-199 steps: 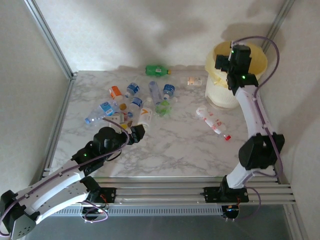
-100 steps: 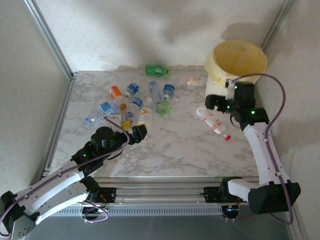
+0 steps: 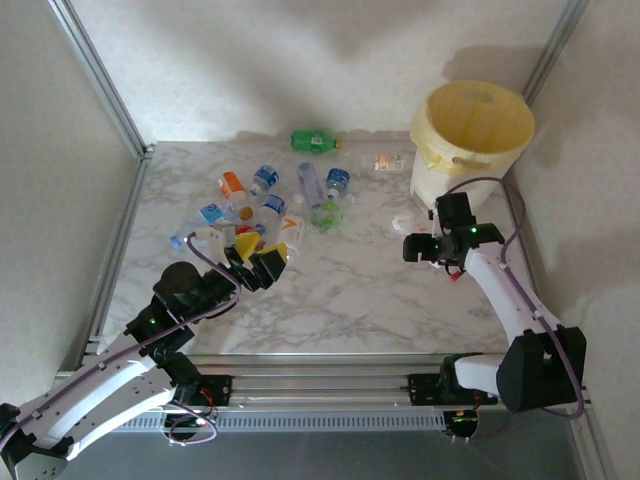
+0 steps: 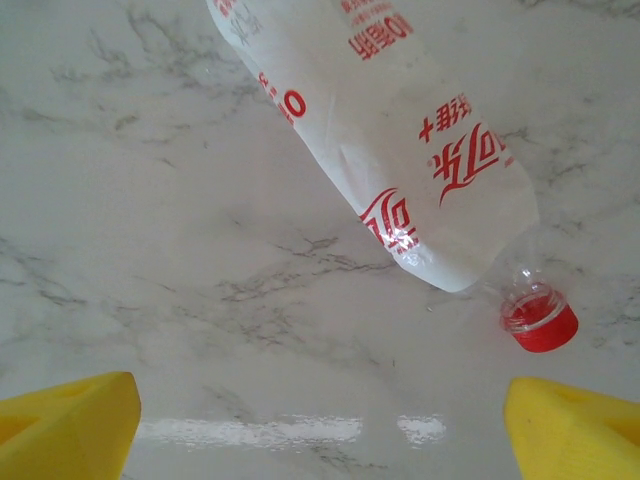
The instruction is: Throw the plastic bottles in the bin
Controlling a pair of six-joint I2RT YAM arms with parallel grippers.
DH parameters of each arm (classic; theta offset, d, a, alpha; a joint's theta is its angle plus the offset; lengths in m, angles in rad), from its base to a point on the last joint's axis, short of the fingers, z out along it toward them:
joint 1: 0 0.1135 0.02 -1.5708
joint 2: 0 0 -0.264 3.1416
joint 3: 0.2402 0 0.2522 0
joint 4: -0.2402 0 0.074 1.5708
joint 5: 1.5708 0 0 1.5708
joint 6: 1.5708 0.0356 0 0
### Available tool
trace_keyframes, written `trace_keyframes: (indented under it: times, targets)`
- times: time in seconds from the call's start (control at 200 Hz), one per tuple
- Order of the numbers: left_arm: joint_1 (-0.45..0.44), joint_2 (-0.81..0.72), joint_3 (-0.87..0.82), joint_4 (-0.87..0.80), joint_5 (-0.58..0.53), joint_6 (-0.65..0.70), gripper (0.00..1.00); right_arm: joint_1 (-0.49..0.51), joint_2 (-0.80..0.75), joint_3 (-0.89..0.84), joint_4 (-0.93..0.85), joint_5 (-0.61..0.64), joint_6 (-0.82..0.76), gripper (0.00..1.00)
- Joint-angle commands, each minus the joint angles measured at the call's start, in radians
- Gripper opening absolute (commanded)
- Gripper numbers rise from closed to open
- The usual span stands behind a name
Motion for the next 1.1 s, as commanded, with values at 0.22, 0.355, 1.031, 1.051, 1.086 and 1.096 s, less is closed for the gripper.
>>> trace_keyframes:
  times: [0.22, 0.355, 1.031, 1.051, 1.086, 1.096]
  targets:
    - [0.008, -0.028, 0.003, 0.0, -0.008, 0.036, 1.0, 0.083, 0.179, -0.001, -0.013, 0.23, -0.047, 0.91]
    - [0.007, -0.027, 0.006, -0.012, -0.027, 0.04, 1.0, 0.093, 0.243, -0.003, 0.015, 0.318, -0.049, 0.89]
    - [0.008, 0.017, 0.045, -0.054, -0.032, 0.047, 1.0, 0.092, 0.469, 0.063, 0.171, 0.462, -0.117, 0.81]
    - [0.008, 0.017, 0.044, -0.054, -0.031, 0.047, 1.0, 0.09, 0.471, 0.063, 0.173, 0.461, -0.119, 0.8]
    - [0.007, 0.018, 0.043, -0.051, -0.031, 0.046, 1.0, 0.089, 0.478, 0.067, 0.176, 0.462, -0.124, 0.8]
    - [0.008, 0.019, 0.044, -0.051, -0.031, 0.046, 1.0, 0.089, 0.48, 0.067, 0.176, 0.462, -0.125, 0.8]
